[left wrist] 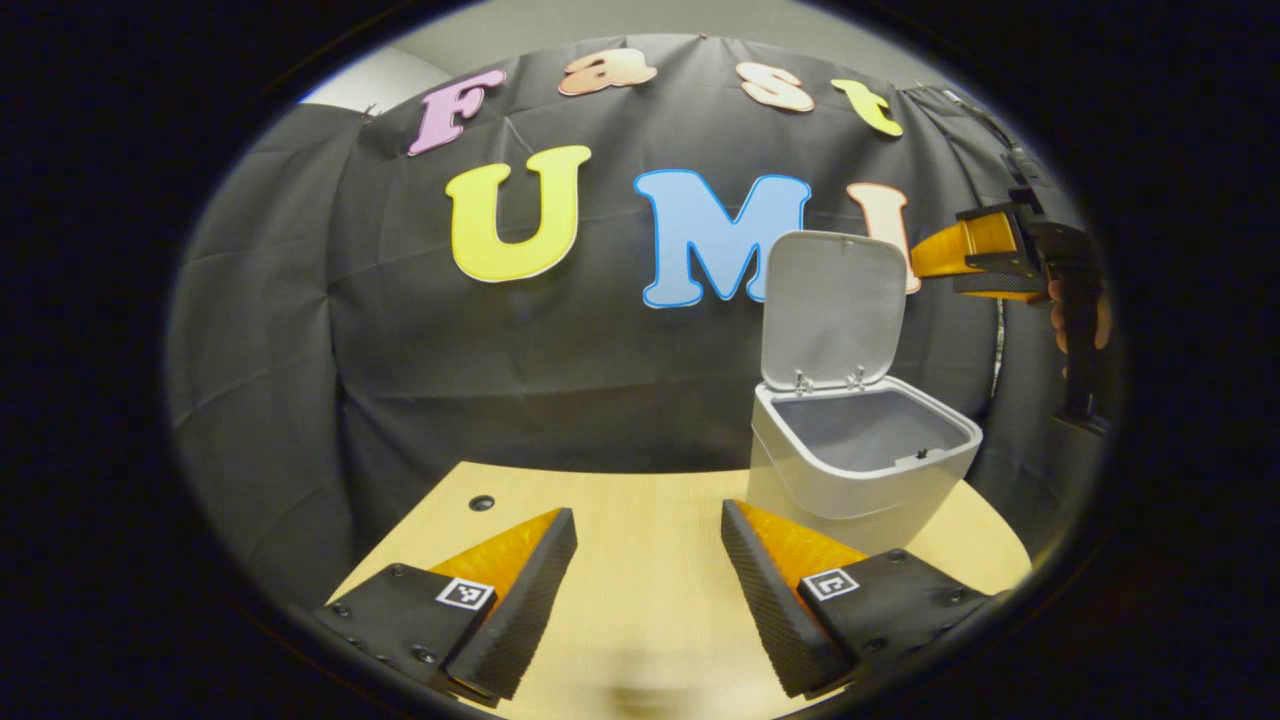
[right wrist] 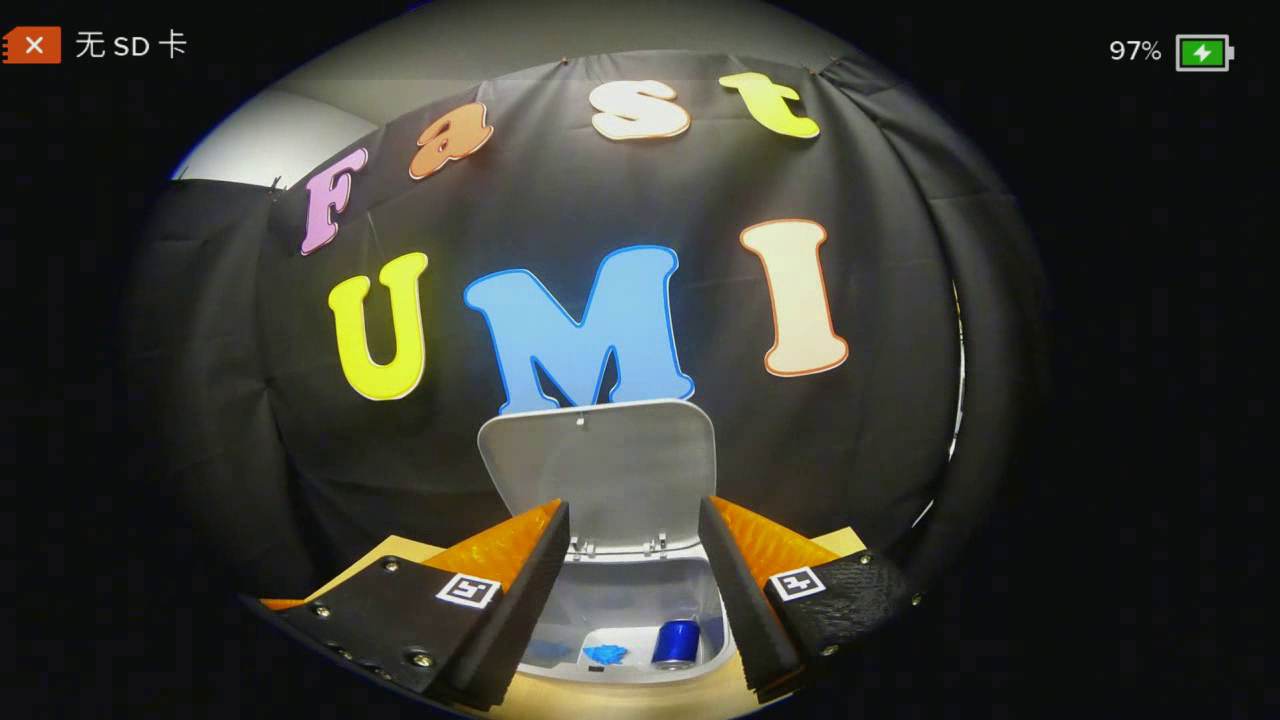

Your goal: Press the lid of the desktop garbage bin to open it, pick up the crumpled paper on the desktop and throw it into the bin, then pick up the pop can on the desktop and drop it into the bin, and finally close the garbage bin lid.

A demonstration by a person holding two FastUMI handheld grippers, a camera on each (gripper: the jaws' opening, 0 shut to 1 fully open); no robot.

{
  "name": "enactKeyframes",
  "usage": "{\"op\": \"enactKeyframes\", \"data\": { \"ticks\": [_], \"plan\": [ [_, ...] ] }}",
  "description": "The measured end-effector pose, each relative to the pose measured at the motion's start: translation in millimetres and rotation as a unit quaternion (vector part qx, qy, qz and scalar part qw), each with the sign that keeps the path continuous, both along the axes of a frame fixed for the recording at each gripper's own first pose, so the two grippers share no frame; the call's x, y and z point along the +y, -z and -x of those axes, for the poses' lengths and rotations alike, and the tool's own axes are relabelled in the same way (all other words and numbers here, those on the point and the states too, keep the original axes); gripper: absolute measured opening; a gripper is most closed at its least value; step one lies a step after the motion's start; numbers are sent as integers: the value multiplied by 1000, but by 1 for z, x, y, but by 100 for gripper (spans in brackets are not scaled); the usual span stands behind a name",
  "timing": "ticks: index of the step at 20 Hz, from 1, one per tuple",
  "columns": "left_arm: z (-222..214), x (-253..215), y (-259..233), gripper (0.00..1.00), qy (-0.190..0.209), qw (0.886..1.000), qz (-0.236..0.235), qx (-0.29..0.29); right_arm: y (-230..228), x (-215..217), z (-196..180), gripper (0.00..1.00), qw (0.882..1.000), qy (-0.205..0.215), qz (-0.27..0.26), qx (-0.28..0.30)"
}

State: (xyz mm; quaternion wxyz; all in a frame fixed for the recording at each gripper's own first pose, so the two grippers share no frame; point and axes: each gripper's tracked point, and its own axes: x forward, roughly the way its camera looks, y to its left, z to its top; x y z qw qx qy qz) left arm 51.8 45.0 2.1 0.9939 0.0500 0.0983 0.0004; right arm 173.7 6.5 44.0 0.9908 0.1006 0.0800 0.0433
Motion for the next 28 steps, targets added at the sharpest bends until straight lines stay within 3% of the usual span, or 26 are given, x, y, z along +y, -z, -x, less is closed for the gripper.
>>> {"op": "enactKeyframes", "data": {
  "ticks": [2, 11, 12, 14, 23, 24, 28],
  "plan": [
    [1, 1, -1, 96, -1, 1000, 0, -1, -11, 1, -8, 83, 1000, 3, 6, -9],
    [5, 21, 1, 96, -17, 1000, 10, 0, -69, 8, -51, 83, 998, 6, 33, -58],
    [6, 24, 2, 96, -19, 1000, 11, 1, -73, 7, -56, 87, 998, 9, 36, -60],
    [6, 30, 2, 96, -25, 1000, 13, 1, -77, 7, -70, 83, 997, 12, 37, -62],
    [9, 64, 10, 96, -61, 998, 17, 7, -68, -8, -126, 82, 995, 67, 28, -75],
    [9, 67, 12, 100, -65, 998, 18, 9, -64, -10, -131, 82, 994, 72, 28, -73],
    [9, 74, 19, 96, -77, 997, 24, 18, -42, -15, -139, 82, 996, 73, 26, -46]
  ]
}}
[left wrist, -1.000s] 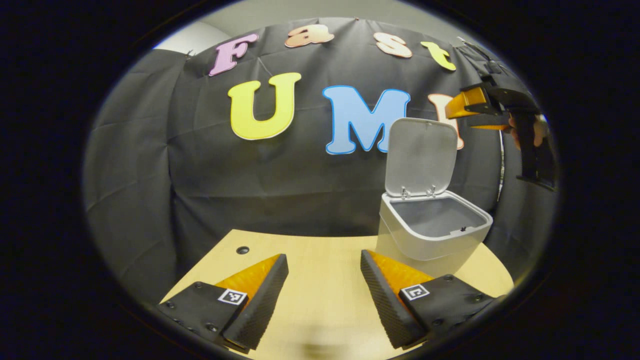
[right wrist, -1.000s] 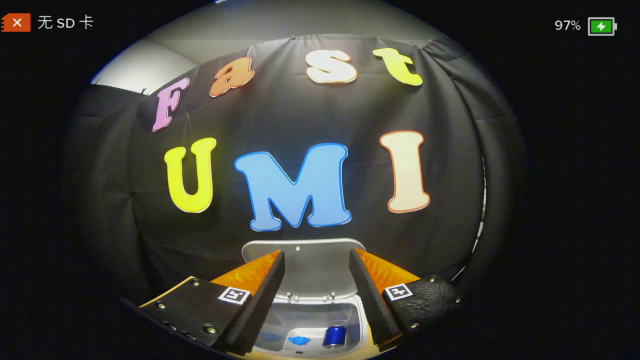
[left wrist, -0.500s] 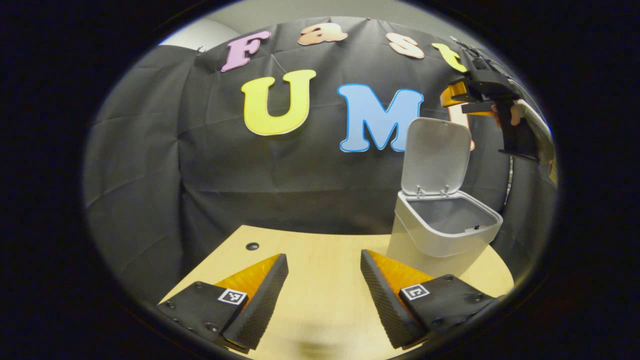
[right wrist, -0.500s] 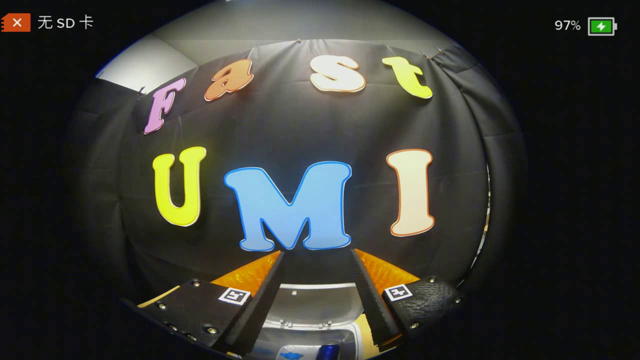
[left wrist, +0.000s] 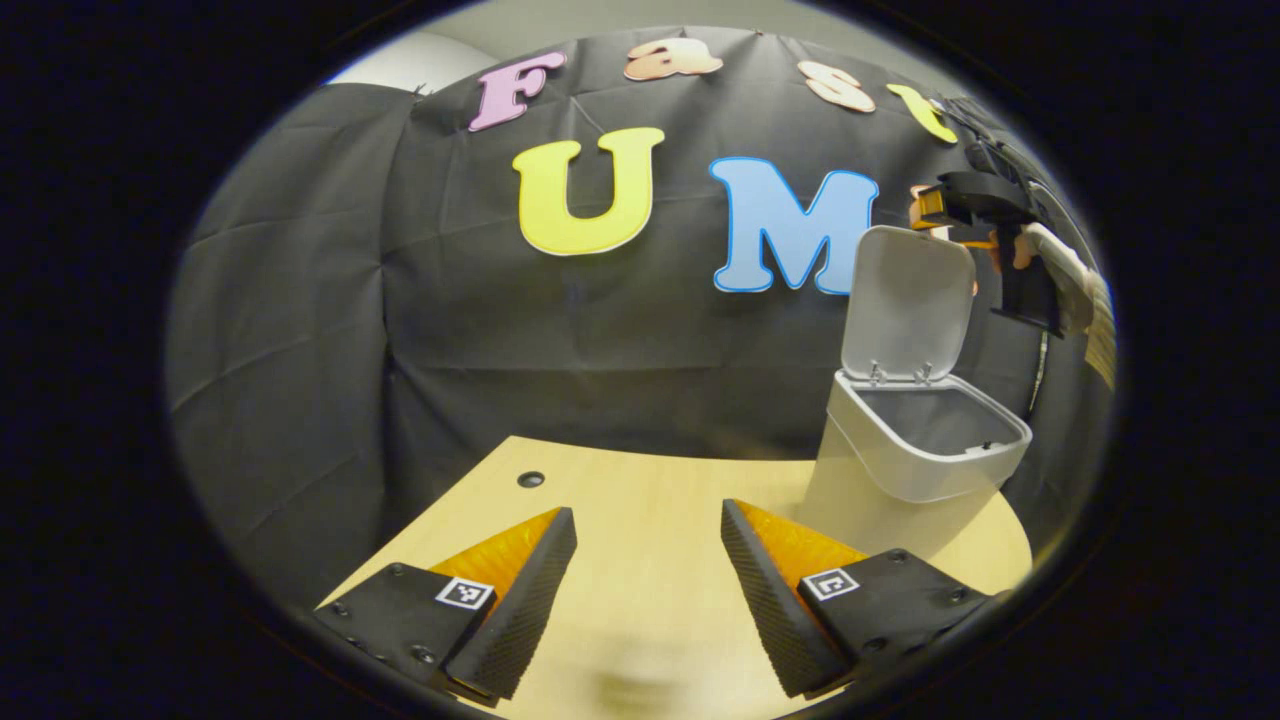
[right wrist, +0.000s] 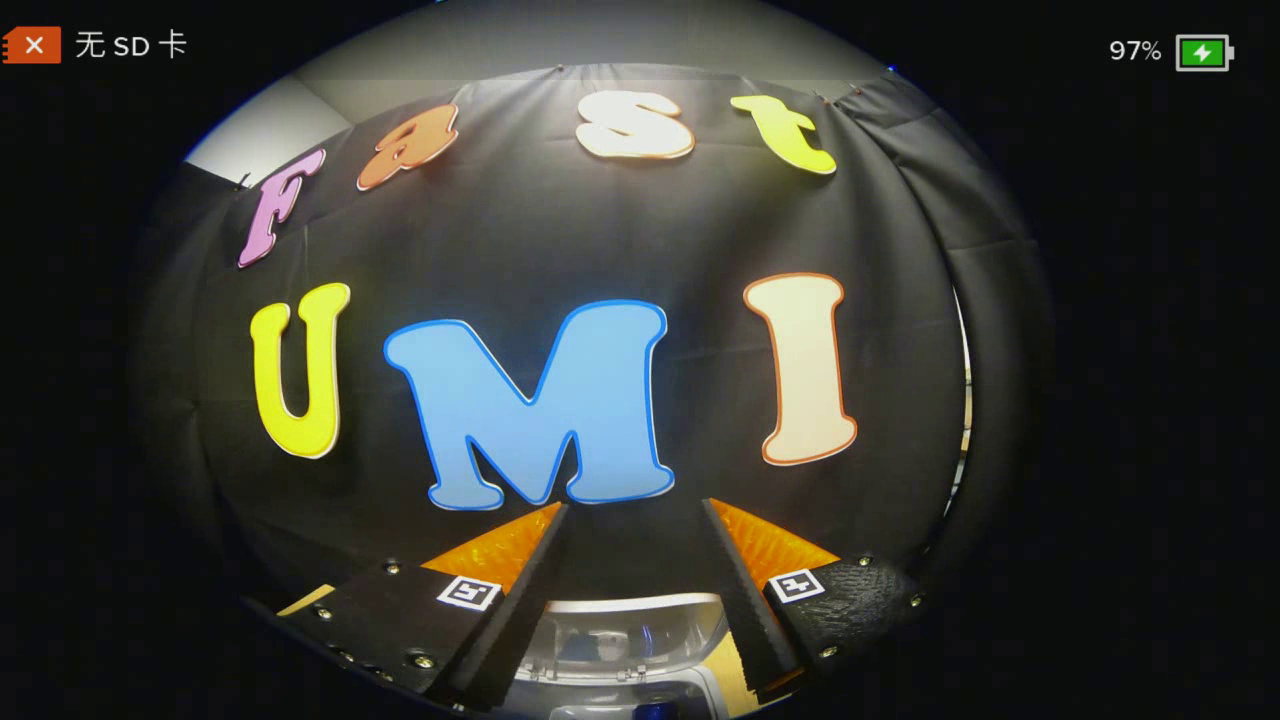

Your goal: Press the lid of the desktop garbage bin to open it, pick up the crumpled paper on the desktop and throw it into the bin, then pick up the pop can on the desktop and drop it into the bin, and finally close the garbage bin lid.

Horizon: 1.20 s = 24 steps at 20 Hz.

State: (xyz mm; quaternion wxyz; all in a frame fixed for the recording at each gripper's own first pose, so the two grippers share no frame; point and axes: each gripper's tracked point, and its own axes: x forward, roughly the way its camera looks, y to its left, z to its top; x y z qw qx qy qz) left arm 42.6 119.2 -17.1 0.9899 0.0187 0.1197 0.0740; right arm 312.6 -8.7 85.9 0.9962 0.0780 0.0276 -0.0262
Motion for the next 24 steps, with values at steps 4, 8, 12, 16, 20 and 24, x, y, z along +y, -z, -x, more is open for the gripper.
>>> {"op": "enactKeyframes", "data": {
  "ticks": [4, 8, 12, 16, 20, 24],
  "plan": [
    [-1, -2, 7, 96, -3, 1000, 9, 7, 7, -1, 4, 83, 1000, -16, -2, 14],
    [-4, -11, 9, 95, 1, 1000, 19, 8, 7, 5, 18, 83, 999, -34, 12, 31],
    [-5, -21, 9, 99, 9, 1000, 27, 7, 17, 6, 41, 83, 997, -57, 21, 53],
    [1, -27, 7, 95, 15, 999, 32, 3, 31, 9, 67, 83, 995, -65, 29, 68],
    [6, -31, 4, 99, 17, 999, 43, 0, 59, 18, 92, 83, 992, -76, 31, 92],
    [16, -33, 1, 95, 18, 999, 47, -2, 99, 29, 115, 83, 987, -92, 27, 129]
  ]
}}
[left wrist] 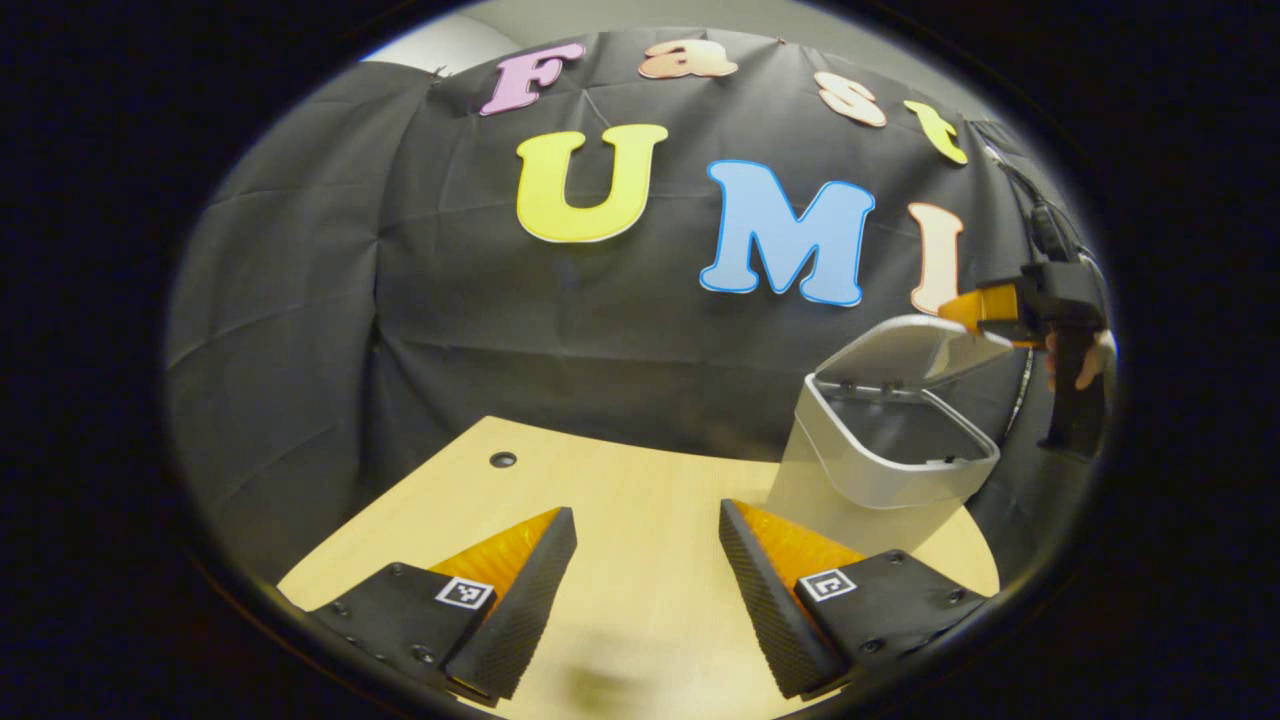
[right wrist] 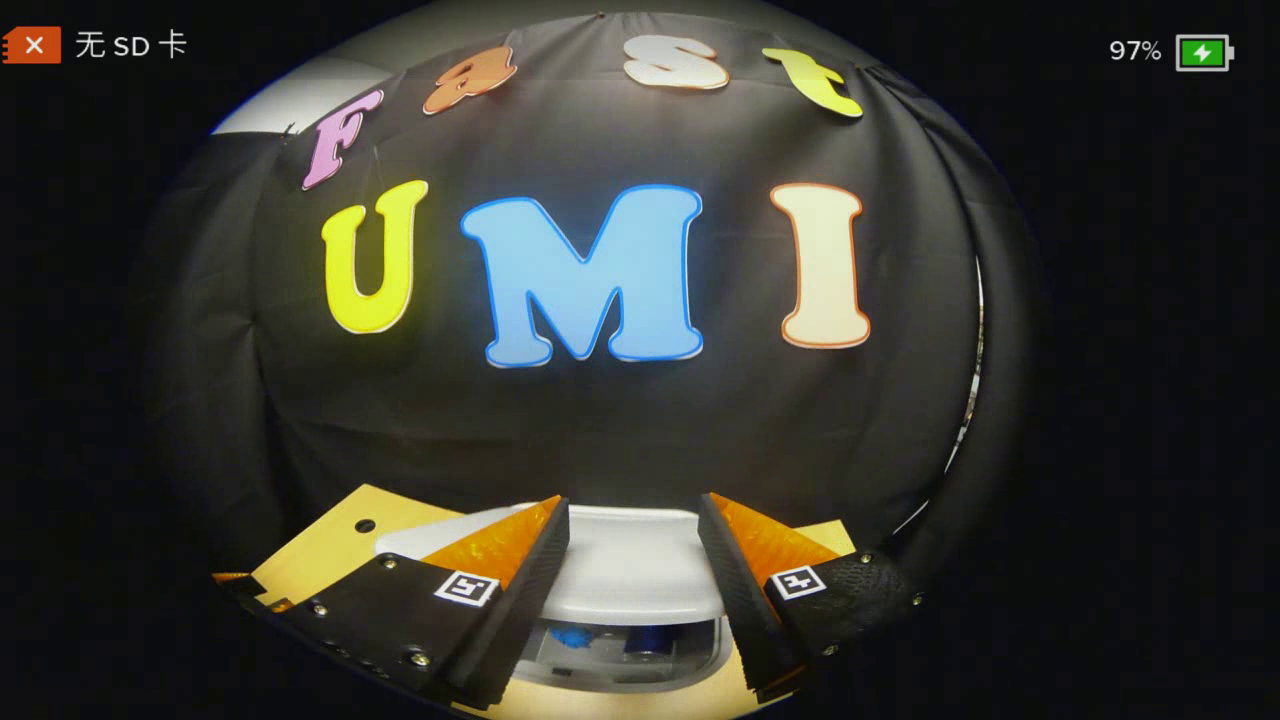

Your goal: Press the lid of the desktop garbage bin to open it, pick up the crumpled paper on the desktop and throw it into the bin, then pick up the pop can on the desktop and drop it into the bin, and finally close the garbage bin lid.

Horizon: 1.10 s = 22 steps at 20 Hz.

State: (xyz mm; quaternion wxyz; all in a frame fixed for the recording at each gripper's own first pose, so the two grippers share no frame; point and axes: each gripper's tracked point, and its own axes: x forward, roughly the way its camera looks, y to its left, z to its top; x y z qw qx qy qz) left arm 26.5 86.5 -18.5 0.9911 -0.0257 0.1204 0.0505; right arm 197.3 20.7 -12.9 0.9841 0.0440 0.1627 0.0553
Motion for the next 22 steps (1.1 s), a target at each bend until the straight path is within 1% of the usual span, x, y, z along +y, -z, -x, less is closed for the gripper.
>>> {"op": "enactKeyframes", "data": {
  "ticks": [2, 4, 8, 12, 18, 22],
  "plan": [
    [5, 2, 0, 94, -2, 1000, -1, -1, 19, 3, 12, 83, 1000, -3, 0, 14],
    [11, 2, 1, 96, -3, 1000, 5, -2, 34, 7, 21, 83, 1000, -7, 1, 27],
    [16, 7, 3, 96, -9, 1000, 4, -1, 50, 14, 37, 83, 999, -13, -9, 39],
    [19, 9, 5, 96, -12, 1000, 2, 1, 68, 22, 53, 83, 998, -25, 1, 51],
    [13, 4, 6, 96, -3, 1000, -4, 2, 75, 25, 68, 83, 999, -26, 0, 47],
    [9, -5, 7, 96, 6, 1000, -6, 3, 76, 26, 70, 84, 999, -23, 3, 34]
  ]
}}
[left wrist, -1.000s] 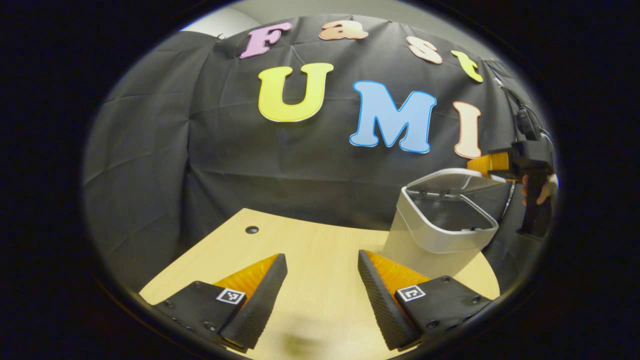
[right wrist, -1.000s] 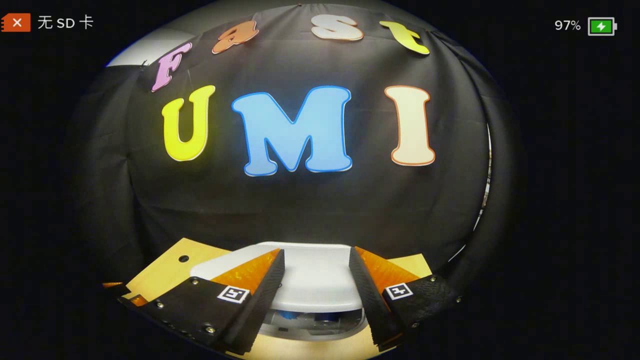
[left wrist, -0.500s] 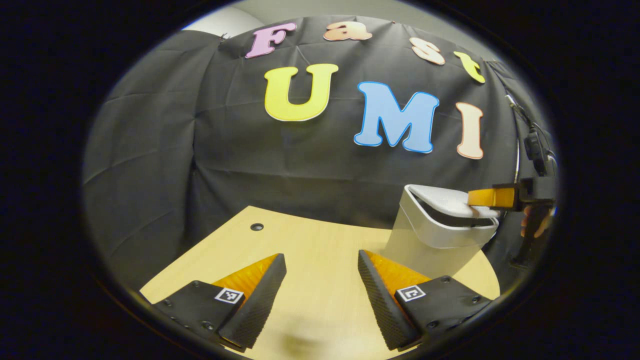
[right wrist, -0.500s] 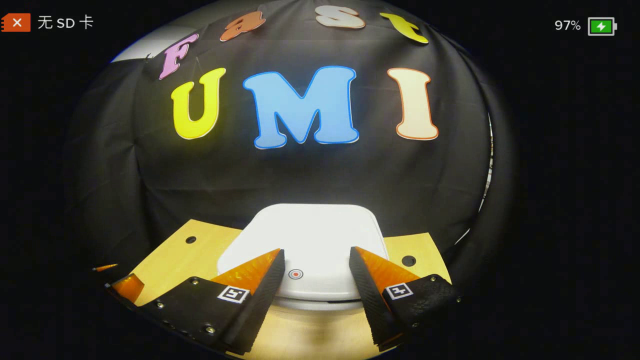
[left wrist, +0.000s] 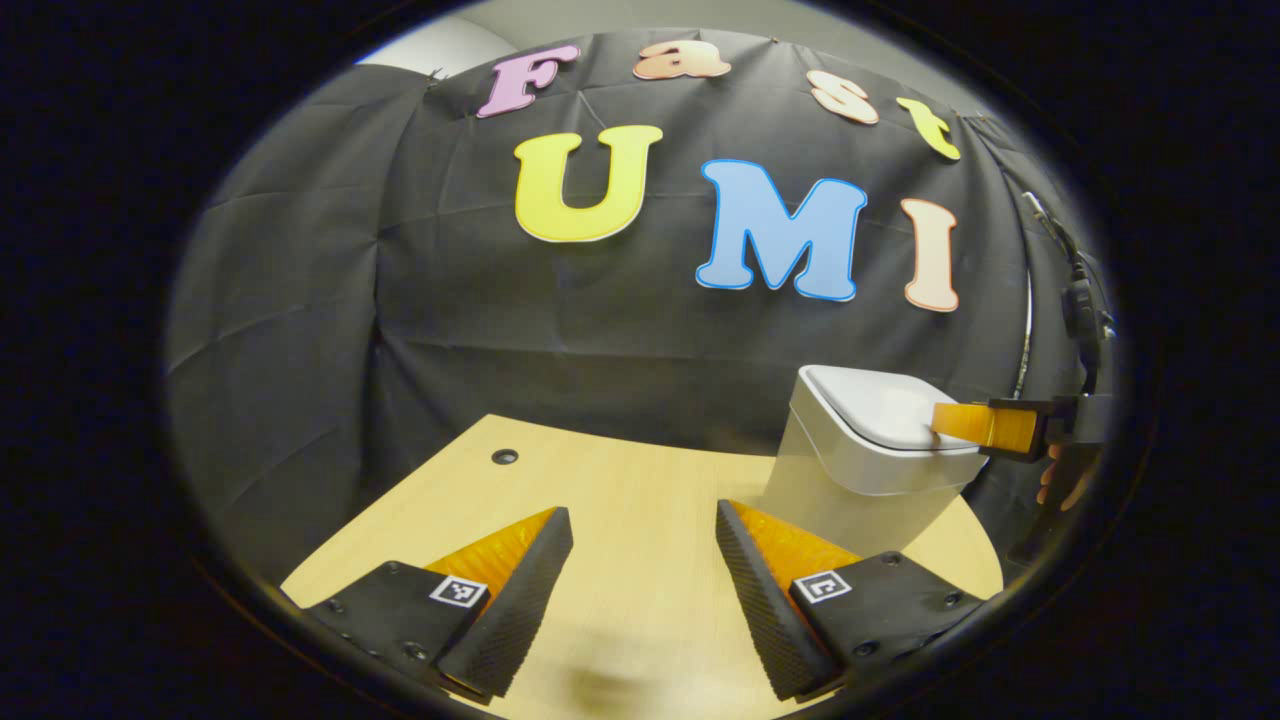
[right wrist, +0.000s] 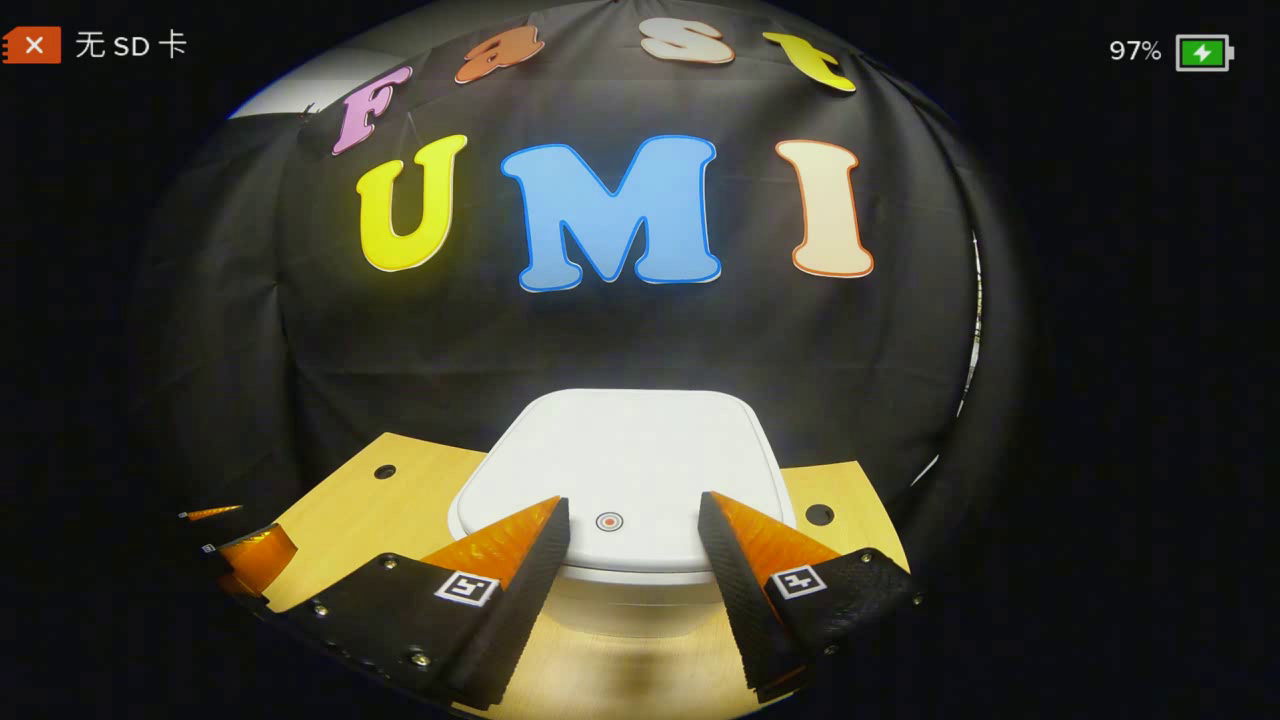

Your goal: Press the lid of the desktop garbage bin to open it, pick up the crumpled paper on the desktop and throw it into the bin, then pick up the pop can on the desktop and drop it into the bin, and finally close the garbage bin lid.

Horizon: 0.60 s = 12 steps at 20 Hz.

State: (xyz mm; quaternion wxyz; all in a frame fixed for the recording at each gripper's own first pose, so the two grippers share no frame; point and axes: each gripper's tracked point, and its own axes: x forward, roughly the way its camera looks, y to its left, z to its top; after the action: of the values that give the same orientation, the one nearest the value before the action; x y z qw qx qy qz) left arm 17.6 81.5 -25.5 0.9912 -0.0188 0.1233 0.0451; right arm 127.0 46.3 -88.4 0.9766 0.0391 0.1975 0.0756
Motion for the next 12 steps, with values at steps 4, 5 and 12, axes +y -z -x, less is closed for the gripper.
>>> {"op": "enactKeyframes", "data": {
  "ticks": [4, 5, 12],
  "plan": [
    [-1, -5, 3, 96, 7, 1000, -2, 2, 4, -1, 1, 84, 1000, 10, -11, -17],
    [-1, -6, 3, 96, 8, 1000, -3, 2, 3, -1, 1, 84, 999, 14, -11, -27],
    [1, -8, 5, 96, 13, 1000, -4, 3, 3, 2, 0, 84, 999, 17, -2, -41]
  ]
}}
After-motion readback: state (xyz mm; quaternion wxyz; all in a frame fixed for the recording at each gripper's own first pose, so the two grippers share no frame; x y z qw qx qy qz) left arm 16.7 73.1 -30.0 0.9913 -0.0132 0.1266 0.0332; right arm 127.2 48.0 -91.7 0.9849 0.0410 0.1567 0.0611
